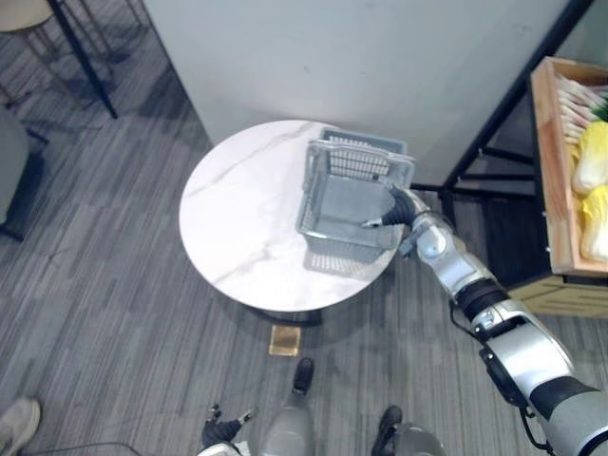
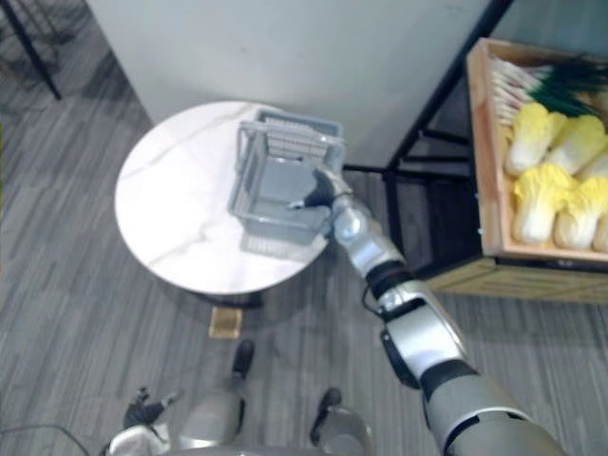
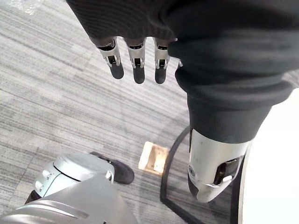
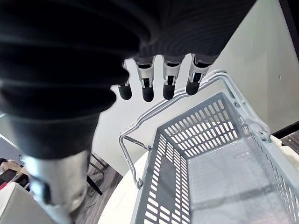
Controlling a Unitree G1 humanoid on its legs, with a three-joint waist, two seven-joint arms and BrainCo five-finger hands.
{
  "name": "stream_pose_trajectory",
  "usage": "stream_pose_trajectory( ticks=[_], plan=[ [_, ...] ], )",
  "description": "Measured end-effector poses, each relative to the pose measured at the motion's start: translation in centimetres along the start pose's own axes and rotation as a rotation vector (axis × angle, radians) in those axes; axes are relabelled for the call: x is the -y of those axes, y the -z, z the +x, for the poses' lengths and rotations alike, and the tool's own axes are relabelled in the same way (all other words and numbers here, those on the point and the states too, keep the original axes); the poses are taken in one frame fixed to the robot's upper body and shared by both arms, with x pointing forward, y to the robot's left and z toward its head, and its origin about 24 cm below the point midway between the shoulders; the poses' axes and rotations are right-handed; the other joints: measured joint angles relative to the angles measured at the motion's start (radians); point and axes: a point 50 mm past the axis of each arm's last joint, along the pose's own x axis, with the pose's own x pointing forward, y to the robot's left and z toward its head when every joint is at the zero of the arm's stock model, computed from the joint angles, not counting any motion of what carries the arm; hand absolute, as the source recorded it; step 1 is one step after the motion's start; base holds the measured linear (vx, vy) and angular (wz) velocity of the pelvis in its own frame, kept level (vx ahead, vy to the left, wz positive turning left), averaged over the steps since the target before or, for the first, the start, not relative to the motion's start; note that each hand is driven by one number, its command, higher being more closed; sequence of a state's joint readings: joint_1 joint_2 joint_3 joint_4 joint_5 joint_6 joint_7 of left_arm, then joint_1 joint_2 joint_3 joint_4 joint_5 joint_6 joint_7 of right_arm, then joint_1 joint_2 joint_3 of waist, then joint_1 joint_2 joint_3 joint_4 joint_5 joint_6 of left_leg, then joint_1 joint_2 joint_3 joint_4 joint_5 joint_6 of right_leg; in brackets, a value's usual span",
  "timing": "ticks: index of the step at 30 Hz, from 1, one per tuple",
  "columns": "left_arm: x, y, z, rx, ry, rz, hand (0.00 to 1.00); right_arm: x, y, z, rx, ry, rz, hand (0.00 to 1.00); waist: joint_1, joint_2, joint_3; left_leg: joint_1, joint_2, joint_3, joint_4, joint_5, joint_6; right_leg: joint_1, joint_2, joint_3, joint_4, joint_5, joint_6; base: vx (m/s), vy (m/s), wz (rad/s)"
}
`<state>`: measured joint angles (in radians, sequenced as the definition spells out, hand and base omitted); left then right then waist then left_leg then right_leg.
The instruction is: Pick vegetable in the basket
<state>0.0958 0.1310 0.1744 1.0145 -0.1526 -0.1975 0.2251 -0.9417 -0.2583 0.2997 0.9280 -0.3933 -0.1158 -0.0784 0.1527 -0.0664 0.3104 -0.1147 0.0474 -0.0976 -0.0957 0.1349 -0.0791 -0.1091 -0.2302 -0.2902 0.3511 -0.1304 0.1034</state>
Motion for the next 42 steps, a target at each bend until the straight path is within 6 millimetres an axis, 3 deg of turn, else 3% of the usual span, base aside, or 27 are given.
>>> stream_pose_trajectory(
  ticks=[3, 4, 7, 9, 10, 11, 14, 19, 25, 29, 33, 38, 42],
  plan=[
    [-0.4, -0.5, 0.2, 0.018, -0.005, 0.011, 0.00, 2.3, -0.4, 0.7, -0.015, 0.071, 0.028, 0.00, 0.015, -0.003, 0.042, -0.002, -0.008, -0.020, 0.003, 0.004, 0.008, -0.051, -0.017, 0.045, 0.124, -0.001, -0.003, -0.06, -0.028, 0.33],
    [-0.8, -1.2, 0.4, 0.043, -0.018, 0.006, 0.00, 3.9, -0.8, 1.1, -0.013, 0.120, 0.031, 0.00, 0.018, -0.004, 0.073, -0.019, -0.011, -0.033, 0.026, 0.004, 0.009, -0.065, -0.011, 0.083, 0.143, -0.001, -0.004, -0.08, -0.076, 0.41],
    [-2.2, -2.7, 1.0, 0.083, -0.063, -0.011, 0.00, 7.7, -2.8, 2.0, 0.019, 0.243, 0.046, 0.00, 0.040, 0.006, 0.099, -0.119, -0.002, -0.074, 0.060, 0.019, -0.003, -0.097, 0.036, 0.163, 0.061, -0.025, -0.041, -0.09, -0.106, 0.26],
    [-2.3, -3.2, 1.2, 0.094, -0.071, -0.021, 0.00, 9.9, -3.3, 2.1, 0.017, 0.316, 0.062, 0.00, 0.044, 0.025, 0.120, -0.158, 0.000, -0.097, 0.053, 0.041, -0.013, -0.090, 0.047, 0.159, -0.011, -0.046, -0.012, -0.08, -0.130, 0.23],
    [-2.4, -3.2, 1.2, 0.093, -0.076, -0.029, 0.00, 11.0, -3.2, 2.0, 0.000, 0.350, 0.070, 0.00, 0.043, 0.034, 0.138, -0.159, 0.002, -0.107, 0.031, 0.062, -0.022, -0.083, 0.048, 0.148, -0.029, -0.062, 0.031, -0.10, -0.147, 0.24],
    [-2.3, -3.1, 1.2, 0.089, -0.076, -0.033, 0.00, 11.5, -2.8, 1.9, -0.015, 0.376, 0.078, 0.00, 0.041, 0.046, 0.145, -0.159, 0.014, -0.114, 0.012, 0.076, -0.027, -0.083, 0.057, 0.134, -0.034, -0.062, 0.031, -0.10, -0.147, 0.22],
    [-2.3, -2.4, 1.0, 0.066, -0.076, -0.032, 0.00, 13.5, -2.1, 1.5, -0.056, 0.440, 0.062, 0.00, 0.045, 0.048, 0.147, -0.179, 0.051, -0.132, 0.001, 0.087, -0.045, -0.104, 0.093, 0.118, -0.034, -0.067, 0.023, -0.05, -0.131, 0.04],
    [-2.0, -2.6, 1.0, 0.072, -0.074, -0.037, 0.00, 17.5, -4.7, 1.3, 0.012, 0.556, 0.041, 0.00, 0.041, 0.053, 0.150, -0.224, 0.070, -0.134, 0.001, 0.097, -0.069, -0.166, 0.106, 0.110, 0.004, -0.075, 0.011, 0.02, -0.084, -0.04],
    [-1.9, -2.9, 1.0, 0.088, -0.091, -0.037, 0.00, 19.1, -4.7, 0.8, 0.008, 0.606, 0.025, 0.00, 0.039, 0.065, 0.156, -0.237, 0.061, -0.152, 0.001, 0.102, -0.070, -0.172, 0.100, 0.092, 0.020, -0.091, 0.007, 0.09, -0.067, 0.09],
    [-1.3, -4.0, 1.3, 0.117, -0.087, -0.047, 0.00, 21.4, -6.7, 0.4, 0.057, 0.667, 0.013, 0.00, 0.040, 0.077, 0.165, -0.257, 0.064, -0.162, 0.001, 0.102, -0.073, -0.186, 0.102, 0.077, 0.025, -0.096, 0.002, 0.02, -0.046, 0.09],
    [-1.2, -4.5, 1.4, 0.133, -0.086, -0.052, 0.00, 22.1, -8.0, 0.4, 0.090, 0.682, 0.001, 0.00, 0.039, 0.080, 0.167, -0.286, 0.060, -0.172, 0.001, 0.102, -0.074, -0.209, 0.100, 0.066, 0.026, -0.096, 0.002, 0.01, -0.031, 0.06],
    [-0.3, -5.0, 1.4, 0.143, -0.059, -0.057, 0.00, 22.5, -6.7, 0.3, 0.025, 0.670, -0.040, 0.00, 0.047, 0.099, 0.177, -0.338, 0.050, -0.220, 0.001, 0.113, -0.077, -0.233, 0.091, 0.022, 0.027, -0.101, 0.006, 0.03, -0.036, 0.26],
    [0.1, -5.0, 1.4, 0.147, -0.042, -0.039, 0.00, 23.0, -7.9, 0.3, 0.043, 0.662, -0.114, 0.00, 0.052, 0.115, 0.185, -0.366, 0.038, -0.226, 0.001, 0.121, -0.074, -0.256, 0.082, 0.017, 0.027, -0.102, 0.008, 0.05, -0.019, 0.07]
  ],
)
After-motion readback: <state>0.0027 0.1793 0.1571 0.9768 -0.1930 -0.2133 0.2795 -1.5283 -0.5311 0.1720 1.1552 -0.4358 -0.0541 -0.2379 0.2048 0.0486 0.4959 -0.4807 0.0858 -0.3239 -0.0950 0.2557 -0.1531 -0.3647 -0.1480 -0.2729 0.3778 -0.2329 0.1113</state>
